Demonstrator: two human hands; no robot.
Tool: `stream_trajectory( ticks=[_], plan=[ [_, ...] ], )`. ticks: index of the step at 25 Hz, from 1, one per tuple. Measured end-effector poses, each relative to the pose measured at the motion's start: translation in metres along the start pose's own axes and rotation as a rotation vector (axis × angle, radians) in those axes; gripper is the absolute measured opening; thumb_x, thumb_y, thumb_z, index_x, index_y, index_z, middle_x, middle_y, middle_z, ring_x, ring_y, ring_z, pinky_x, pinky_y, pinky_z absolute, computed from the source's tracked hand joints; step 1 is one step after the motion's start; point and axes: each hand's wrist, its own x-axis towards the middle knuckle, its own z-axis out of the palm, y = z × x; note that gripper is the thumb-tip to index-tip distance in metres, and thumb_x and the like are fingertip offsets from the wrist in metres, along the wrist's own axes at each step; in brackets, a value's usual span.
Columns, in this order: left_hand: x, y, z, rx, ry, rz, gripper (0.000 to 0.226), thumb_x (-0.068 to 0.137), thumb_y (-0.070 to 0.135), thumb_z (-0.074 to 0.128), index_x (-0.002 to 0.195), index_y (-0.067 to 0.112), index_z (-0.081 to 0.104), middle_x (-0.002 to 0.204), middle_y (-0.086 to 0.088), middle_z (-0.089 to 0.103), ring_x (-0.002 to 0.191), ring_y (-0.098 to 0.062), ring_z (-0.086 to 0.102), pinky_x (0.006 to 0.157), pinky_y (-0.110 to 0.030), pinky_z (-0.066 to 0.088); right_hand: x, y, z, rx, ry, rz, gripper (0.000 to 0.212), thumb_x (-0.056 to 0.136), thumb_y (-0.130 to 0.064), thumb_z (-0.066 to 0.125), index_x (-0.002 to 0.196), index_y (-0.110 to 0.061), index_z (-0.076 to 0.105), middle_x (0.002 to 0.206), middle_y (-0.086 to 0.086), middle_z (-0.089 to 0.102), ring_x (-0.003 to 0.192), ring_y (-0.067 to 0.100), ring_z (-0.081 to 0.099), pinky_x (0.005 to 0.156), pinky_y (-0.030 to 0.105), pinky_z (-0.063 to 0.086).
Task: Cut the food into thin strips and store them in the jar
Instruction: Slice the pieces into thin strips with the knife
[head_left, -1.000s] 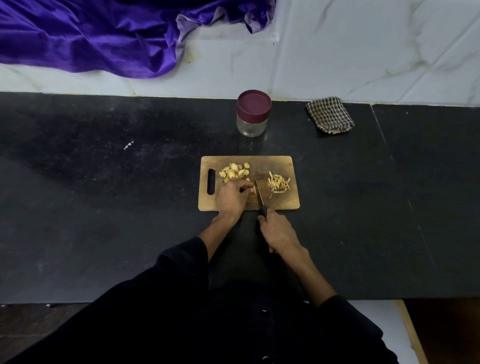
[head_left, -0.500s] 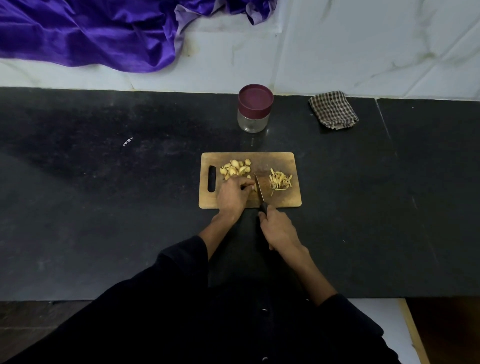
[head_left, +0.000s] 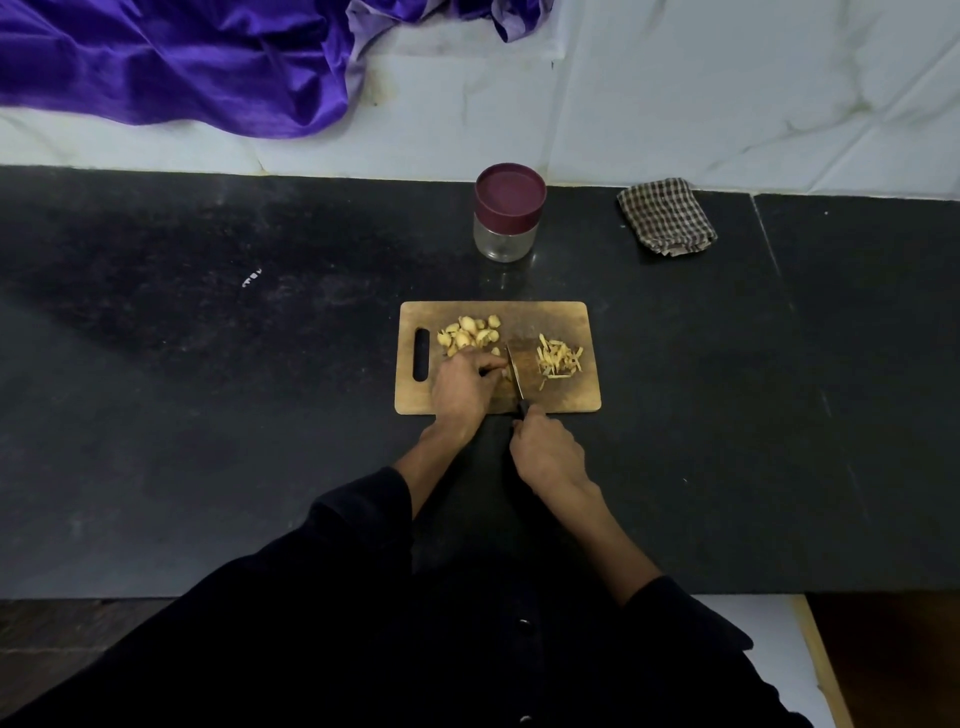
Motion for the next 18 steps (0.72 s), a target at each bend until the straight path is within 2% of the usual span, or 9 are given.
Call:
stream_trajectory(
  ticks=[4, 9, 12, 16, 18],
  plan=[
    [-0.001, 0.002, 0.0, -0.01, 0.01, -0.027, 0.017, 0.082, 0.016, 0.071, 0.099, 0.017, 0.075, 0.106, 0.0, 0.07, 0.096, -0.012, 0.063, 0.085, -0.026, 0.05, 0.007, -0.007, -0.004, 0.025, -0.006, -0.001, 0.032, 0.104, -0.027, 0.04, 0.127, -0.007, 0.049, 0.124, 0.016, 0.061, 0.112, 0.034, 0.06, 0.084, 0.043, 0.046],
    [-0.004, 0.006, -0.002, -0.019, 0.035, -0.029, 0.016, 0.083, 0.016, 0.071, 0.098, 0.017, 0.075, 0.103, 0.003, 0.071, 0.093, -0.011, 0.064, 0.079, -0.02, 0.047, 0.005, 0.003, -0.002, 0.013, -0.034, -0.008, 0.029, 0.105, -0.03, 0.038, 0.12, -0.009, 0.049, 0.118, 0.016, 0.062, 0.1, 0.035, 0.065, 0.086, 0.047, 0.053],
    [-0.004, 0.005, -0.002, -0.023, 0.026, -0.025, 0.016, 0.083, 0.017, 0.071, 0.098, 0.017, 0.075, 0.103, 0.002, 0.071, 0.094, -0.011, 0.064, 0.082, -0.024, 0.049, -0.001, 0.016, 0.0, -0.016, -0.046, -0.033, 0.03, 0.105, -0.033, 0.036, 0.121, -0.011, 0.049, 0.115, 0.015, 0.063, 0.098, 0.034, 0.066, 0.085, 0.049, 0.054],
    [-0.004, 0.005, -0.003, -0.004, 0.008, -0.036, 0.016, 0.084, 0.019, 0.07, 0.099, 0.019, 0.074, 0.105, 0.005, 0.07, 0.096, -0.01, 0.062, 0.082, -0.021, 0.046, 0.001, 0.023, -0.01, -0.018, 0.02, -0.01, 0.03, 0.105, -0.034, 0.038, 0.121, -0.012, 0.05, 0.111, 0.013, 0.065, 0.094, 0.032, 0.067, 0.083, 0.047, 0.054],
    [-0.003, 0.004, -0.002, 0.008, 0.003, -0.032, 0.016, 0.083, 0.02, 0.07, 0.099, 0.02, 0.074, 0.105, 0.006, 0.07, 0.097, -0.009, 0.063, 0.085, -0.025, 0.049, 0.003, 0.026, -0.015, 0.018, 0.038, 0.008, 0.029, 0.104, -0.035, 0.038, 0.119, -0.014, 0.051, 0.109, 0.012, 0.065, 0.092, 0.032, 0.068, 0.083, 0.049, 0.055]
  ],
)
